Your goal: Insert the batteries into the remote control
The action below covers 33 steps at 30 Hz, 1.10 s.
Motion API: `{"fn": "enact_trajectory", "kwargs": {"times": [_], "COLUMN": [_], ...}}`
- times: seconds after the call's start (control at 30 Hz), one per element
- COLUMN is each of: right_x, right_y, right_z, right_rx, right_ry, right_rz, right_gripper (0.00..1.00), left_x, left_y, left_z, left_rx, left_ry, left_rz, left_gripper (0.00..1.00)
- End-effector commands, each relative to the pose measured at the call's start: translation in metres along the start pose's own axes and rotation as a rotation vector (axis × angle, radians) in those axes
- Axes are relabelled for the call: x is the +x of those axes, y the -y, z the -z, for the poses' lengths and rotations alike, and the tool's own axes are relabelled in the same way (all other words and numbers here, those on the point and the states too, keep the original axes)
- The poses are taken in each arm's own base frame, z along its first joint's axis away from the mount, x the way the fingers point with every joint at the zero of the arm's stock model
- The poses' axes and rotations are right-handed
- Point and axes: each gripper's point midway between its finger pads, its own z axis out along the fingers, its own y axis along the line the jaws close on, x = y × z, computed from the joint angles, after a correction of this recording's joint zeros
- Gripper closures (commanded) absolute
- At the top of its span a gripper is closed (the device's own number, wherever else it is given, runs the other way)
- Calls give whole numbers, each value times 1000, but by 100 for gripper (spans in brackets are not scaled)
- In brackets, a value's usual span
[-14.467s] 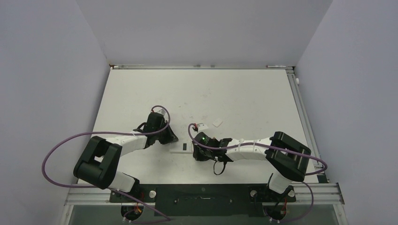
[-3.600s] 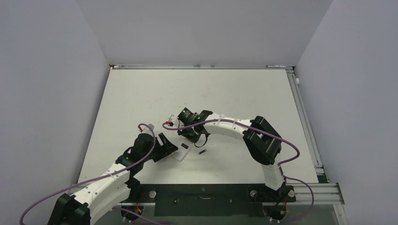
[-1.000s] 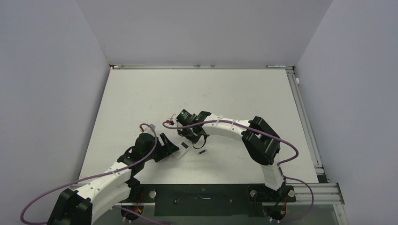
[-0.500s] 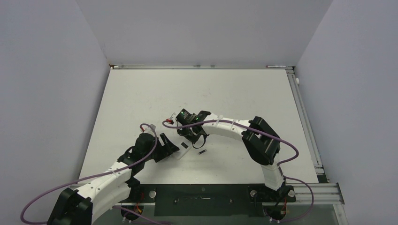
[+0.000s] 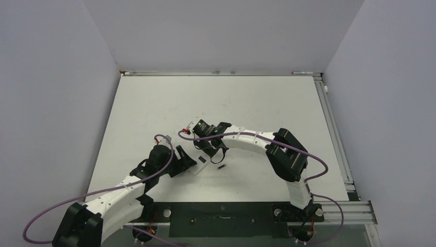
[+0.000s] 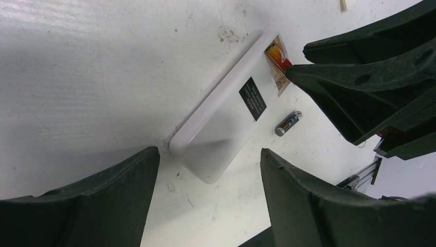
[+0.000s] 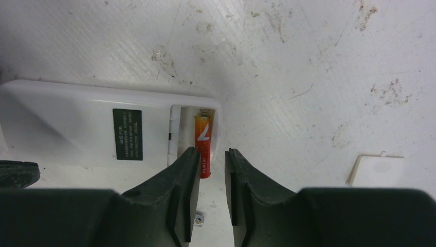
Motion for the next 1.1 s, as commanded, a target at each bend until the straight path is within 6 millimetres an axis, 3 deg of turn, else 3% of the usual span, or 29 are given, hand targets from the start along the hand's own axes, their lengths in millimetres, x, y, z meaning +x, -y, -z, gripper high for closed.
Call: {"fn": "enact_trajectory", "kwargs": {"times": [0.0,0.43,0.83,1.07], "right_x": [-21,-17,4,14], "right_y": [5,-1,-16,-16], "right_z": [26,62,66,59], "right_rx": [40,4,-28,-18], "right_ry": [119,269,332,328], "right_rz": [-61,-190,-335,-379], "right_gripper": [74,74,77,77], "left_x": [-19,-46,-39,-32], "left_y": [17,26,31,29], "left_z": [2,0,-23,-23], "left_rx": [18,-63,-58,-55], "left_ry": [43,83,-7,-33], "left_rz": [-47,-135,-156,-146], "left_gripper": [31,32,52,57]}}
